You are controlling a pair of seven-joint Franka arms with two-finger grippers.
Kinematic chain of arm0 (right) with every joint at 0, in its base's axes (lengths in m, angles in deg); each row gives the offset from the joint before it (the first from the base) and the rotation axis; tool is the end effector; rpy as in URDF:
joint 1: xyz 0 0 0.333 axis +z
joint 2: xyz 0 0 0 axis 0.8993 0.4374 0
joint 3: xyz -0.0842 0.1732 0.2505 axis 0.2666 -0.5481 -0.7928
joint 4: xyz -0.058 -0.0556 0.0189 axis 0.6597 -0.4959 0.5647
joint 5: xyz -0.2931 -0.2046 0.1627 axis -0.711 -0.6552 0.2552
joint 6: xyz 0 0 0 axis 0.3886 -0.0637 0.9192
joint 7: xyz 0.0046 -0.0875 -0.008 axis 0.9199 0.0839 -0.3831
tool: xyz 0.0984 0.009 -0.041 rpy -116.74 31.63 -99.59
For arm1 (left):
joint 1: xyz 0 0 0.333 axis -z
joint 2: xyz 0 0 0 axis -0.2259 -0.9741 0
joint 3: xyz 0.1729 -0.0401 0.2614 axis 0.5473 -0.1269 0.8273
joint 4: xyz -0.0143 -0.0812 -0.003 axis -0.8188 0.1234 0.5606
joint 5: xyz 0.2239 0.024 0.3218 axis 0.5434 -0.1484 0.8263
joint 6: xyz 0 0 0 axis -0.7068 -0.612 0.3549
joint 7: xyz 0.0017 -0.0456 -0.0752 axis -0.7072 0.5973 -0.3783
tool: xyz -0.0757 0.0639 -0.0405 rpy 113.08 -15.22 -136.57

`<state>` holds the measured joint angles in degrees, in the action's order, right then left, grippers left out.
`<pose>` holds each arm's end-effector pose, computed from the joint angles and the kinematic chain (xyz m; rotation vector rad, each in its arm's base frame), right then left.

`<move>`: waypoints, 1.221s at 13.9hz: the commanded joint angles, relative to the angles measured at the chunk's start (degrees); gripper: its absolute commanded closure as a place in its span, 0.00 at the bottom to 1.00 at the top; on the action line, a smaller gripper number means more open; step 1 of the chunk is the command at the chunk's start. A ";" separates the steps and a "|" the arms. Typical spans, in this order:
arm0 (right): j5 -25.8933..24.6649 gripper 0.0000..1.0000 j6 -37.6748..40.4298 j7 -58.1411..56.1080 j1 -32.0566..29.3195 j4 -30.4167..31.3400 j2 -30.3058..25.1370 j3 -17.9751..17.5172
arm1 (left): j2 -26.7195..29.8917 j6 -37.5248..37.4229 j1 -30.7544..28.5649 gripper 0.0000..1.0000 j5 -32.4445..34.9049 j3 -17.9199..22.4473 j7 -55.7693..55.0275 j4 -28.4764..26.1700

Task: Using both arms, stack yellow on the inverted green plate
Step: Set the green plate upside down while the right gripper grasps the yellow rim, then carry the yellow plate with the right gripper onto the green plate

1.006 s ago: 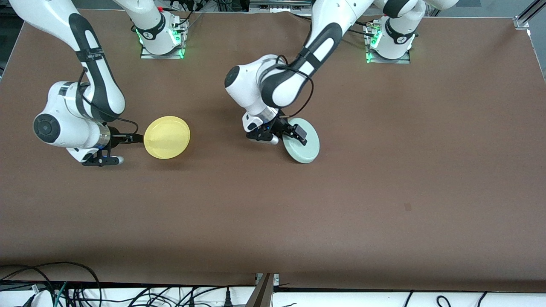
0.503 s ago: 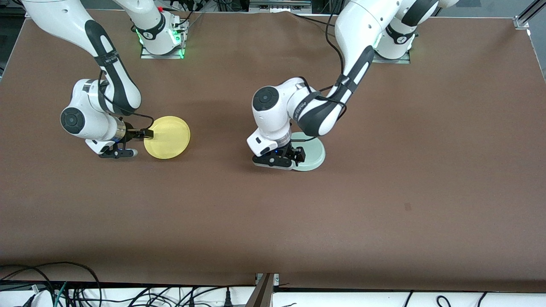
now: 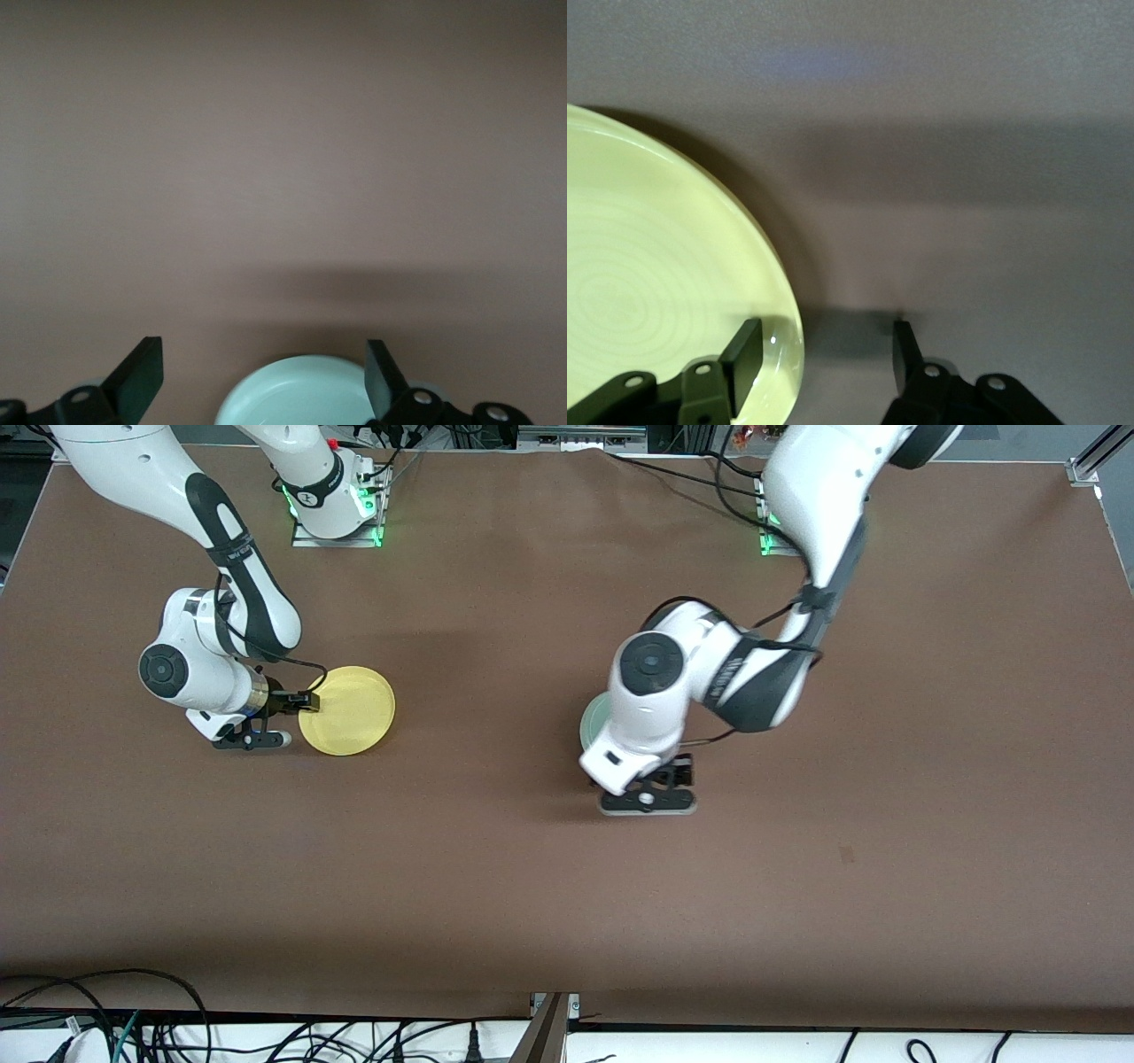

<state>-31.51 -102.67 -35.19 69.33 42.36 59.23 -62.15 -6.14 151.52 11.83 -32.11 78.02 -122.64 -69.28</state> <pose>0.5070 -0.0063 0.1718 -3.0987 -0.0557 0.3542 0.6491 -0.3730 0.3617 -3.0654 -0.0715 -0.1718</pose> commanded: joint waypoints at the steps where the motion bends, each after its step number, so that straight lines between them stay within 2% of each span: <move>1: 1.03 0.37 0.36 0.55 0.00 0.39 -1.02 -0.29 | 6.55 -6.30 -6.14 0.00 -1.51 -1.05 8.27 -2.07; 3: 2.07 0.51 0.55 0.55 0.00 0.39 -1.02 -0.38 | 9.63 -9.12 -11.33 0.00 -1.94 -1.05 11.11 -2.07; 7: 3.58 0.99 0.63 0.55 0.00 0.13 -1.02 -0.46 | 14.99 -13.16 -18.98 0.00 -3.00 -1.31 11.91 -2.07; 10: 6.72 1.00 3.69 0.55 0.00 -2.58 -1.11 -0.55 | 20.35 -22.29 -21.71 0.00 -6.52 -1.05 20.22 -2.07; 12: 9.36 1.00 10.87 1.60 0.09 -8.45 -1.02 -1.77 | 24.30 -25.29 -24.69 0.00 -8.09 -1.14 26.03 -2.59; 14: 11.31 1.00 16.43 5.45 0.70 -15.13 -0.76 -4.15 | 26.95 -29.15 -28.47 0.00 -13.00 -1.05 30.18 -2.77; 17: 11.31 1.00 18.04 15.46 5.52 -22.18 0.11 -6.26 | 27.40 -29.88 -28.84 0.00 -12.50 -0.96 30.37 -5.04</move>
<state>-21.20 -86.51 -25.45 71.39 25.03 57.97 -67.78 20.24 121.06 -16.54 -43.55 77.71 -93.40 -70.20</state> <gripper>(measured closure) 0.974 0.000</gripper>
